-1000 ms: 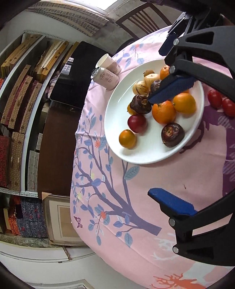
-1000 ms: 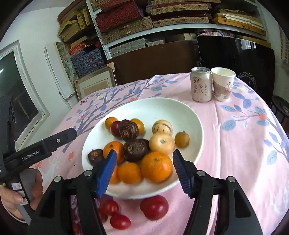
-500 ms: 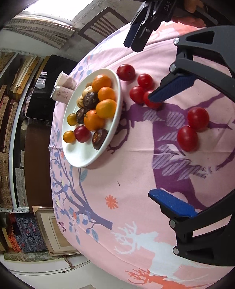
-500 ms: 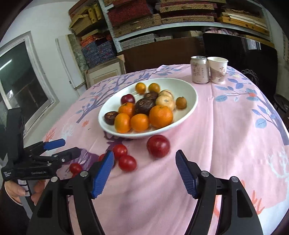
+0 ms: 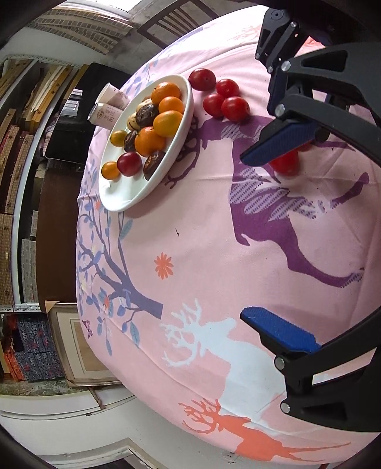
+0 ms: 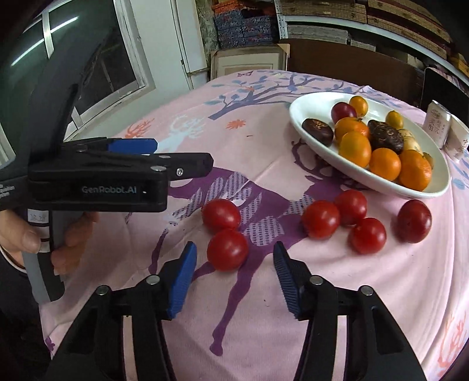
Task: Organize fruits
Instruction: 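Grasp a red cherry tomato with each gripper, then place both red tomatoes on the white plate and open both grippers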
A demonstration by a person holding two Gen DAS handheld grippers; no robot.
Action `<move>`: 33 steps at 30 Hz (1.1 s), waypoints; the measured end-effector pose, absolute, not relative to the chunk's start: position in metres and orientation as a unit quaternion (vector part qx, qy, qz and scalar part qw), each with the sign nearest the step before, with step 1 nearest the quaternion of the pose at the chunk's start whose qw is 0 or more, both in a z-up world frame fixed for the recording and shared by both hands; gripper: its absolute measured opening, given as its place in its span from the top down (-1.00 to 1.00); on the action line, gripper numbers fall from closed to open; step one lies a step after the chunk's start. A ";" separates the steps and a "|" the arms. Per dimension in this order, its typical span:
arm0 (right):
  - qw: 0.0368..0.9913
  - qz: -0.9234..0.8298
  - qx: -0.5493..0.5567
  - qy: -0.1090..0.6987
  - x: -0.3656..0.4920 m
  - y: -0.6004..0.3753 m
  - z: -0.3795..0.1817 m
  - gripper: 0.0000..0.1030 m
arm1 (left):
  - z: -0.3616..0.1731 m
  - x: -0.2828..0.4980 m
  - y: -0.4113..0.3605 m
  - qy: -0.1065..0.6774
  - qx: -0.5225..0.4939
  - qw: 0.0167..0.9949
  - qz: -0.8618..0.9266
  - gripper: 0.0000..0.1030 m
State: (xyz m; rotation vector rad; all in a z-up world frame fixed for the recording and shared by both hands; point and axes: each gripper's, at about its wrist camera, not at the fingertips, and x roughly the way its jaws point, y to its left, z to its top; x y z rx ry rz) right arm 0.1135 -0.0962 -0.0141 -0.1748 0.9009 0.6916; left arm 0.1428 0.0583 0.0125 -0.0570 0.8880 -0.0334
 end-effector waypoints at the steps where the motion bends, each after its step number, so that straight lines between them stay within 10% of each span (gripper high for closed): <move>1: 0.837 0.327 -0.084 0.431 0.114 -0.094 -0.017 0.33 | 0.012 0.142 0.060 0.431 -0.031 0.901 -0.019 -0.84; 14: 0.870 0.278 0.039 0.404 0.121 -0.197 0.003 0.44 | -0.006 0.132 0.013 0.455 0.018 0.885 -0.101 -0.84; 20: 0.868 0.288 0.050 0.402 0.119 -0.206 0.006 0.44 | -0.014 0.135 -0.006 0.461 0.028 0.878 -0.123 0.44; 33: 0.952 0.171 -0.015 0.252 0.171 -0.205 0.068 0.44 | 0.074 0.208 -0.030 0.354 -0.041 0.928 -0.112 0.43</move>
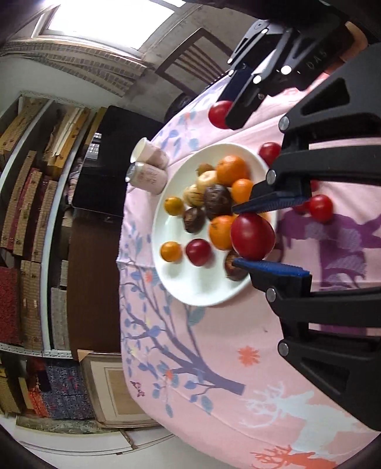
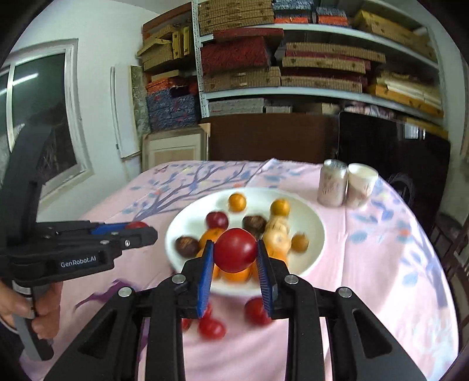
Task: Organize fruits
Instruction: 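Place both red tomatoes on the white plate and open both grippers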
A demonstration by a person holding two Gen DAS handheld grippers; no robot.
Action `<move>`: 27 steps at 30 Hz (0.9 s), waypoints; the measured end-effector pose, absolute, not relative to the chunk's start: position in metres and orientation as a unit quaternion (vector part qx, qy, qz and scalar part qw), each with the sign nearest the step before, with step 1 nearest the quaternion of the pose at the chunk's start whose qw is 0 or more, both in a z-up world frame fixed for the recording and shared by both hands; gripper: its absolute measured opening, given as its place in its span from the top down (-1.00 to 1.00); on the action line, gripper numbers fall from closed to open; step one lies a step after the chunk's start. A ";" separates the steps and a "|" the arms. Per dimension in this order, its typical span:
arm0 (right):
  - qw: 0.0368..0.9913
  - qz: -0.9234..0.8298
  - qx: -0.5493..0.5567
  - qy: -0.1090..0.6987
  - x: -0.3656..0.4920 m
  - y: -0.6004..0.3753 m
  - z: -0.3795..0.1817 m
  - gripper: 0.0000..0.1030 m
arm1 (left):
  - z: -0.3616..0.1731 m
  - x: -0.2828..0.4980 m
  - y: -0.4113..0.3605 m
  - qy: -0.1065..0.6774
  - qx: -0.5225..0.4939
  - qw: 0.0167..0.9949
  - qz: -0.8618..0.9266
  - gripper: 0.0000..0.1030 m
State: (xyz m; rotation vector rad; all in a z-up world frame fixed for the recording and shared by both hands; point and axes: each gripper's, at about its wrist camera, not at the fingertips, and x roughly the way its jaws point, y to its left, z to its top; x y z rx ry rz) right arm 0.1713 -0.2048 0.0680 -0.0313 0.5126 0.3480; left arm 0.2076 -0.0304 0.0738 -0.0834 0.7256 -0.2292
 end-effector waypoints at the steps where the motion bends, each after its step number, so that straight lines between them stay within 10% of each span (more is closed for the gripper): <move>1: 0.952 0.170 -0.016 0.255 0.184 -0.202 0.067 0.44 | 0.075 0.218 -0.034 0.349 -0.039 0.930 -0.106 0.43; 8: 0.935 0.165 0.018 0.313 0.251 -0.193 0.045 0.40 | 0.056 0.273 -0.035 0.377 -0.065 0.922 -0.065 0.42; 13: 0.936 0.144 0.054 0.317 0.260 -0.205 0.037 -0.25 | 0.054 0.269 -0.019 0.345 -0.078 0.935 -0.002 -0.71; 27: 0.927 0.176 0.099 0.317 0.185 -0.252 0.039 -0.25 | 0.047 0.210 -0.008 0.354 -0.071 0.932 -0.026 -0.79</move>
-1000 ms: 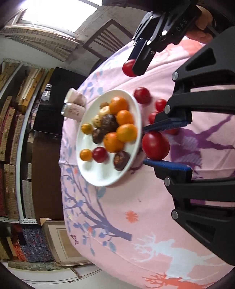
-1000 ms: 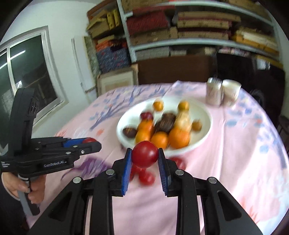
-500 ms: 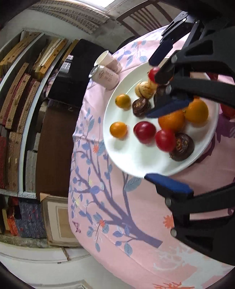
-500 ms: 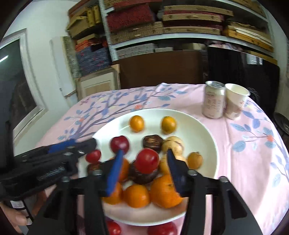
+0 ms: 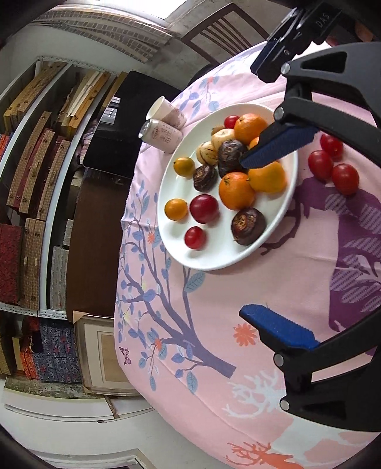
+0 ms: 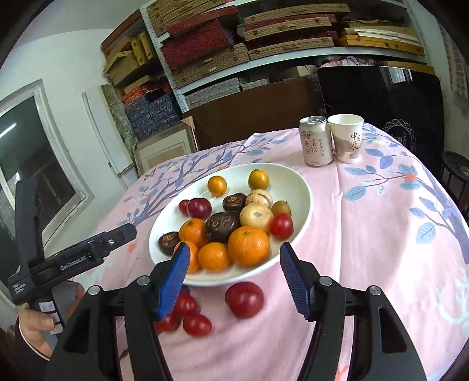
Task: Organize fruits
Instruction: 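Place both red tomatoes on the white plate and open both grippers, then grasp another red cherry tomato with each gripper, then place both red tomatoes on the white plate and open both grippers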
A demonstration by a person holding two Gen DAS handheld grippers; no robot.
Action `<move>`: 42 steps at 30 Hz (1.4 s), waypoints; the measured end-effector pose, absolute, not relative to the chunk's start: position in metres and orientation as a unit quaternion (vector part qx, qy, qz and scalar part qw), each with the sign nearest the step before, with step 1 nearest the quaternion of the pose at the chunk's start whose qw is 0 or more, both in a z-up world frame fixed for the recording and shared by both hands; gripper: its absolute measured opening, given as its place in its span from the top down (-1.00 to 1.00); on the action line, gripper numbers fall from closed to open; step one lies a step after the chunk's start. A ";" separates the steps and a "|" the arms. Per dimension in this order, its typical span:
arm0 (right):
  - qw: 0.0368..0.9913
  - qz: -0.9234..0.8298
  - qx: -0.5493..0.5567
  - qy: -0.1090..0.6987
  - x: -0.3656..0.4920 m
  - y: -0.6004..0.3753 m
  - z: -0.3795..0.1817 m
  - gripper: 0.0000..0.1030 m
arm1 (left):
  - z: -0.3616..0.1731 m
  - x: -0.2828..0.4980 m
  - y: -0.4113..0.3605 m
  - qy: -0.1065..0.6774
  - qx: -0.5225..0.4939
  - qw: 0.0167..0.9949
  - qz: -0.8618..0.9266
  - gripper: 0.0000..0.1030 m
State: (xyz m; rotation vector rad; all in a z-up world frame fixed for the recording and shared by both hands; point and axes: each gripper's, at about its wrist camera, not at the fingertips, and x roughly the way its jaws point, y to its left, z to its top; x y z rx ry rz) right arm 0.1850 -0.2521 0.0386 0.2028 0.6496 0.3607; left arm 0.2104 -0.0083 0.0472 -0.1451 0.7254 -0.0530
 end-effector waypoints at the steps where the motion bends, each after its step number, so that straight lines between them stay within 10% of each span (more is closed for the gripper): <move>1: 0.926 0.183 0.085 0.319 0.178 -0.250 0.039 -0.25 | 0.044 0.207 -0.008 0.359 -0.067 0.931 -0.025 -0.79; 4: 0.922 0.199 0.028 0.332 0.164 -0.233 0.035 -0.25 | 0.037 0.200 -0.003 0.366 -0.068 0.928 -0.030 -0.79; 8: 0.900 0.215 -0.063 0.373 0.155 -0.199 0.015 0.26 | 0.031 0.195 0.002 0.367 -0.058 0.928 -0.031 -0.80; 28: 0.894 0.226 0.010 0.386 0.163 -0.229 0.011 0.45 | -0.002 0.170 -0.057 0.405 0.044 0.905 -0.121 -0.78; 33: 0.894 0.235 0.011 0.381 0.162 -0.229 0.015 0.45 | -0.018 0.175 -0.065 0.437 0.037 0.884 -0.165 0.41; 42: 0.935 0.188 0.022 0.300 0.156 -0.232 0.049 0.45 | 0.041 0.180 -0.046 0.366 0.004 0.922 -0.127 0.48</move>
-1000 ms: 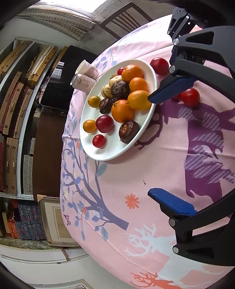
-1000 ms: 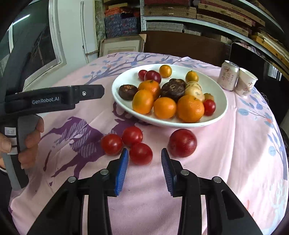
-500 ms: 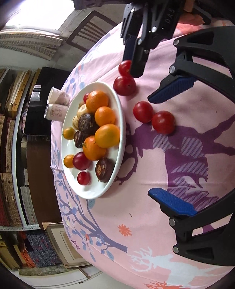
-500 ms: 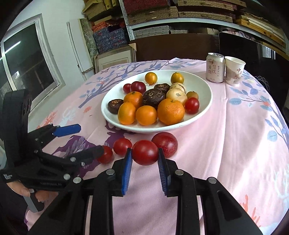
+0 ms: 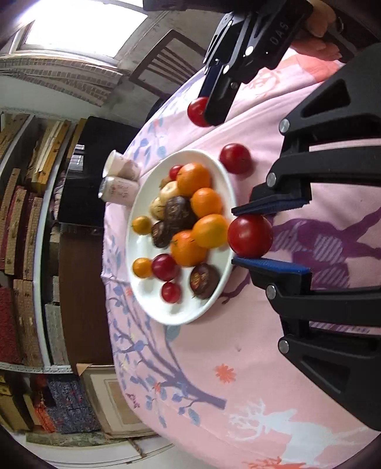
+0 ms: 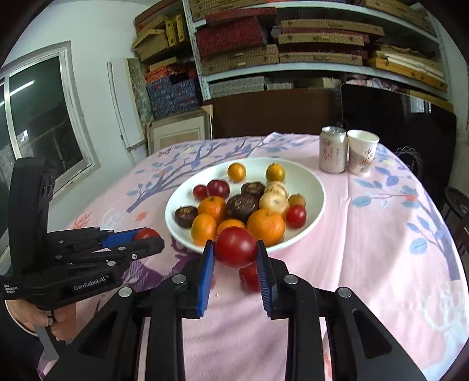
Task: Organize fruits
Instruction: 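Place both red tomatoes on the white plate and open both grippers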
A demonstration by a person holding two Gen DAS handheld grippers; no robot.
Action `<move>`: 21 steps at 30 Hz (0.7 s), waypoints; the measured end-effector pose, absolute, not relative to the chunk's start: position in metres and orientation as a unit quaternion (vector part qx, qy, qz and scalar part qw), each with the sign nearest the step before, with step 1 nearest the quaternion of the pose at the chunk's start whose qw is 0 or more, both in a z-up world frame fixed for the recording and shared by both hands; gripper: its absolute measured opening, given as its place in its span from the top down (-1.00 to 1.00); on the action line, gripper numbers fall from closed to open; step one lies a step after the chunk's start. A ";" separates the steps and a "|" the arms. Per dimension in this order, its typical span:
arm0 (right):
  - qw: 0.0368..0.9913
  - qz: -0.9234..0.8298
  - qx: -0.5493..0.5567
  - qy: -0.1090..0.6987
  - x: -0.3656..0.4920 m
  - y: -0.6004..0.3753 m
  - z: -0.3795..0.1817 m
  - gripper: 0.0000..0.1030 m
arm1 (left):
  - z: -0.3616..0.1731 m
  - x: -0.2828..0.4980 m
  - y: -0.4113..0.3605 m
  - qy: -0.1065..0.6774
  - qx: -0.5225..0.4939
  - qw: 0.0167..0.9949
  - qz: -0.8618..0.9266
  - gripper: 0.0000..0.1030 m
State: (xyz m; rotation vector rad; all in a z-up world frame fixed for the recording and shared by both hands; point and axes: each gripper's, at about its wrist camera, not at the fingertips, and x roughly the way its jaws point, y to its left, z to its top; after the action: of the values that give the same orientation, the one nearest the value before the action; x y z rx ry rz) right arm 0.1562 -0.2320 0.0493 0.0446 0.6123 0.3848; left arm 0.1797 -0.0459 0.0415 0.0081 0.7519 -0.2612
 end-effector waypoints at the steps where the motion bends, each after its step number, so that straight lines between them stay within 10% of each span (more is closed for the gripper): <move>1: 0.939 0.181 0.018 0.291 0.160 -0.230 0.054 0.45 | 0.048 0.188 -0.045 0.360 0.010 0.926 -0.115 0.48; 8: 0.950 0.161 0.013 0.266 0.223 -0.206 0.071 0.40 | 0.054 0.261 -0.029 0.356 -0.009 0.933 -0.047 0.46; 12: 0.959 0.113 0.012 0.261 0.251 -0.200 0.070 -0.65 | 0.058 0.271 -0.021 0.325 -0.021 0.945 0.007 -0.46; 14: 0.961 0.101 0.012 0.257 0.252 -0.203 0.068 -0.65 | 0.065 0.261 -0.025 0.291 0.000 0.957 0.014 -0.78; 21: 0.946 0.131 0.048 0.293 0.226 -0.235 0.055 -0.65 | 0.068 0.250 -0.028 0.313 0.010 0.949 -0.018 -0.81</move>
State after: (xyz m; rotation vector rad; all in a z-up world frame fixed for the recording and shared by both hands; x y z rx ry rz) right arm 0.2258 -0.2354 0.0553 0.0983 0.5974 0.2670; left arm 0.2496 -0.0278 0.0679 0.0198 0.6375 -0.0358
